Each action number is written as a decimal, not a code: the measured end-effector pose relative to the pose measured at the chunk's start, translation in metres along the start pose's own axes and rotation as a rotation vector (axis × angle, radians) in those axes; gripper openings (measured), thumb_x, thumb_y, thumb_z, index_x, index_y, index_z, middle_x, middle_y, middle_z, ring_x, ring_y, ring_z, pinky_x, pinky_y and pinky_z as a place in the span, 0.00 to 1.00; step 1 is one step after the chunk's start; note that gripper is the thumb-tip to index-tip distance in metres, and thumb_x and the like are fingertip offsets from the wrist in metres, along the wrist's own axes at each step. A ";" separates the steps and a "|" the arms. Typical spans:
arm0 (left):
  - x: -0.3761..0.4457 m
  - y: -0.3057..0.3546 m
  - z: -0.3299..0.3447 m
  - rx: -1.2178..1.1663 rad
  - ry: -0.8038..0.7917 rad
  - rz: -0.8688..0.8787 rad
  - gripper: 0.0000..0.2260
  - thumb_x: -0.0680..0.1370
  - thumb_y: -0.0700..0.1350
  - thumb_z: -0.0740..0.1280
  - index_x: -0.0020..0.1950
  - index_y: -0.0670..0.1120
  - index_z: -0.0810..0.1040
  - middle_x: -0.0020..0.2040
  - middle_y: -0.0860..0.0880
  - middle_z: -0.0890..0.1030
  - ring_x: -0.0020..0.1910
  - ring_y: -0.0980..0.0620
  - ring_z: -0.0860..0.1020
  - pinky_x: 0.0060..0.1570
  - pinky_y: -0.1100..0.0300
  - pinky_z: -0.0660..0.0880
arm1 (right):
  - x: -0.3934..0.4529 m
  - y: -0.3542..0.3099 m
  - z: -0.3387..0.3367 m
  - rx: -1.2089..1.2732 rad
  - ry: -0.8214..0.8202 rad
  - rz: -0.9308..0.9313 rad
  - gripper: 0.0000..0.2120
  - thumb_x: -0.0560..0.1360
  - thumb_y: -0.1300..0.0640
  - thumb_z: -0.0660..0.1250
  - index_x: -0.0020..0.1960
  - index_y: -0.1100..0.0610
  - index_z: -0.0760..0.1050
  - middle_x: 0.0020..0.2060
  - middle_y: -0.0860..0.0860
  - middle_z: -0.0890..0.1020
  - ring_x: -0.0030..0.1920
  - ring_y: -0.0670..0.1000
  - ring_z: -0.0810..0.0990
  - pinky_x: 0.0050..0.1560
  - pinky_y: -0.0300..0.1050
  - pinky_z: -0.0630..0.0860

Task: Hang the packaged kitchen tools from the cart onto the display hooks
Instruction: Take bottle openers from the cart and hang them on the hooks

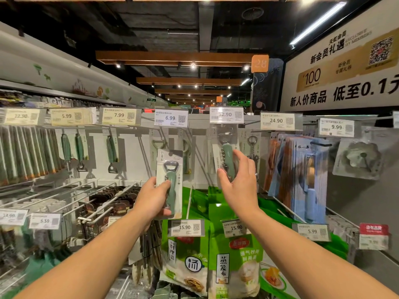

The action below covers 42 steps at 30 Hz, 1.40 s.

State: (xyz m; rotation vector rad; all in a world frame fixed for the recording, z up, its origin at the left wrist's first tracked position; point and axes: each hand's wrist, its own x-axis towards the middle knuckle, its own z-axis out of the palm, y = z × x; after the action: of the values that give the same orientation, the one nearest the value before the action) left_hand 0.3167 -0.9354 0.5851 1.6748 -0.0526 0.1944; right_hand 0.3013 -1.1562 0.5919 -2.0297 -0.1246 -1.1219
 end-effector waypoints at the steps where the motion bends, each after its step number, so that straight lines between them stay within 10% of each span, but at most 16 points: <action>1: 0.000 -0.001 0.000 0.000 0.000 0.000 0.06 0.86 0.48 0.62 0.57 0.49 0.77 0.50 0.44 0.85 0.38 0.46 0.86 0.30 0.55 0.81 | 0.000 0.001 0.000 0.001 -0.010 0.011 0.31 0.80 0.50 0.69 0.79 0.49 0.61 0.69 0.48 0.67 0.63 0.40 0.68 0.65 0.38 0.65; 11: 0.001 0.003 0.004 -0.034 -0.016 0.019 0.06 0.87 0.48 0.62 0.58 0.47 0.76 0.49 0.45 0.84 0.33 0.51 0.85 0.27 0.57 0.80 | 0.032 0.009 0.011 -0.032 -0.206 0.201 0.36 0.76 0.55 0.73 0.80 0.50 0.62 0.68 0.53 0.71 0.66 0.54 0.73 0.70 0.50 0.70; 20: 0.006 0.005 0.013 -0.039 -0.056 0.006 0.04 0.86 0.49 0.63 0.58 0.51 0.76 0.53 0.44 0.85 0.40 0.47 0.86 0.35 0.53 0.84 | 0.071 0.020 0.011 0.090 -0.337 0.310 0.36 0.75 0.69 0.69 0.79 0.49 0.65 0.72 0.55 0.74 0.44 0.45 0.79 0.36 0.32 0.74; 28: 0.010 0.010 0.022 -0.084 -0.088 0.036 0.09 0.87 0.48 0.63 0.48 0.57 0.70 0.46 0.55 0.76 0.36 0.49 0.81 0.28 0.62 0.79 | 0.039 0.017 0.019 -0.113 -0.179 0.109 0.27 0.80 0.54 0.67 0.77 0.52 0.66 0.71 0.52 0.72 0.69 0.52 0.73 0.71 0.51 0.70; 37: 0.014 0.015 0.046 -0.082 -0.048 0.103 0.16 0.85 0.53 0.66 0.64 0.42 0.75 0.52 0.45 0.85 0.47 0.46 0.86 0.42 0.50 0.83 | -0.015 -0.021 0.046 0.031 -0.306 -0.081 0.35 0.73 0.44 0.73 0.75 0.50 0.64 0.67 0.47 0.73 0.66 0.46 0.73 0.68 0.43 0.71; 42: 0.008 0.014 0.045 -0.062 -0.056 0.142 0.14 0.85 0.53 0.65 0.60 0.43 0.73 0.43 0.44 0.81 0.32 0.49 0.79 0.30 0.56 0.77 | -0.022 -0.026 0.049 0.093 -0.235 0.000 0.31 0.74 0.48 0.74 0.73 0.52 0.66 0.66 0.49 0.75 0.67 0.47 0.73 0.69 0.45 0.72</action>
State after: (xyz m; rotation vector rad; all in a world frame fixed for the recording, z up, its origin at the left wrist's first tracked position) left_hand 0.3267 -0.9813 0.5951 1.6152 -0.2175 0.2507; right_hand 0.3101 -1.0993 0.5765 -2.0709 -0.2903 -0.8584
